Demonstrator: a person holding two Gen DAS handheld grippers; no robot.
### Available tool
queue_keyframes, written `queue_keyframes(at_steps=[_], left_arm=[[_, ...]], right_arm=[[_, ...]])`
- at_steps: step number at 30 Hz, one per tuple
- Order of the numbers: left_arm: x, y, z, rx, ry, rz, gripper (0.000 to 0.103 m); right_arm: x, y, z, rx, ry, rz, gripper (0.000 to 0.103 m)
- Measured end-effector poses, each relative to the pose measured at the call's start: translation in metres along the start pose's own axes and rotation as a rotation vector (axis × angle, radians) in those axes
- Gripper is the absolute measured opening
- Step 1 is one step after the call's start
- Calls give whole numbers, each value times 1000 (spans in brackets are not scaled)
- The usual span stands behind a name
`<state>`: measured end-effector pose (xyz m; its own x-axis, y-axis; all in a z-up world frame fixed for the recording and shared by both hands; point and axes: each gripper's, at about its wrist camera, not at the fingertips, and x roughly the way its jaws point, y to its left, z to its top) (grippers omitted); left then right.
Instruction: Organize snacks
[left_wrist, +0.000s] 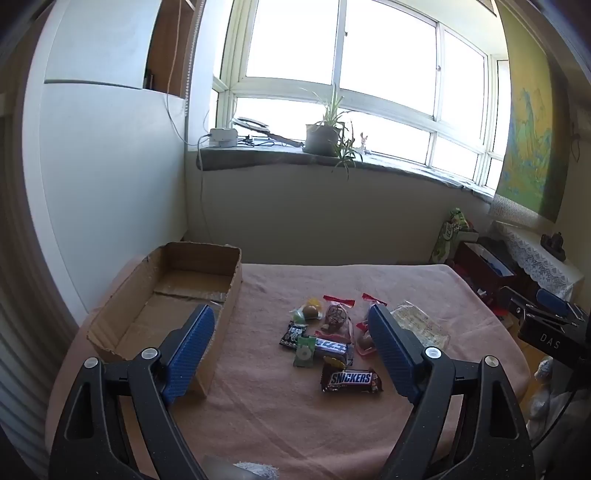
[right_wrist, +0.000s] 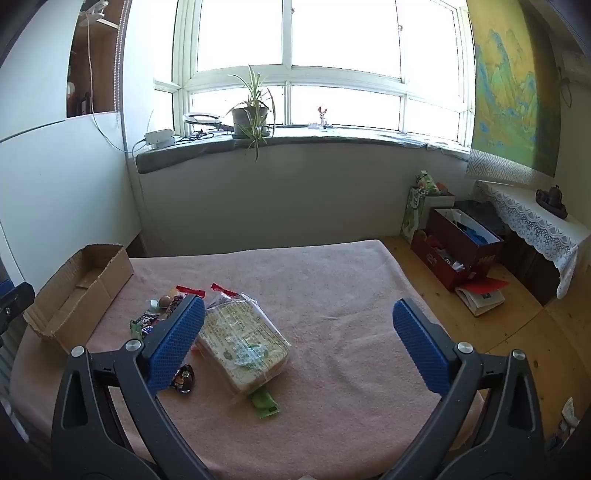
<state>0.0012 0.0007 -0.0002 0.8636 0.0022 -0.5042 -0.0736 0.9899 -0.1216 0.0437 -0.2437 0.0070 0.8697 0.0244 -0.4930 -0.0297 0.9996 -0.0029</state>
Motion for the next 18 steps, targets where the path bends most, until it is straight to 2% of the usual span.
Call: queue_keyframes(at_steps=[7, 15, 18], left_arm=[[-1, -1, -1, 24, -39, 0, 85], [-4, -2, 0, 11, -37, -1, 85], [-6, -2, 1, 10, -36, -1, 85]], right_arm=[[-1, -1, 0, 11, -18, 14, 103], [10, -5, -1, 8, -20, 6, 103], [2, -3, 6, 8, -15, 10, 103]])
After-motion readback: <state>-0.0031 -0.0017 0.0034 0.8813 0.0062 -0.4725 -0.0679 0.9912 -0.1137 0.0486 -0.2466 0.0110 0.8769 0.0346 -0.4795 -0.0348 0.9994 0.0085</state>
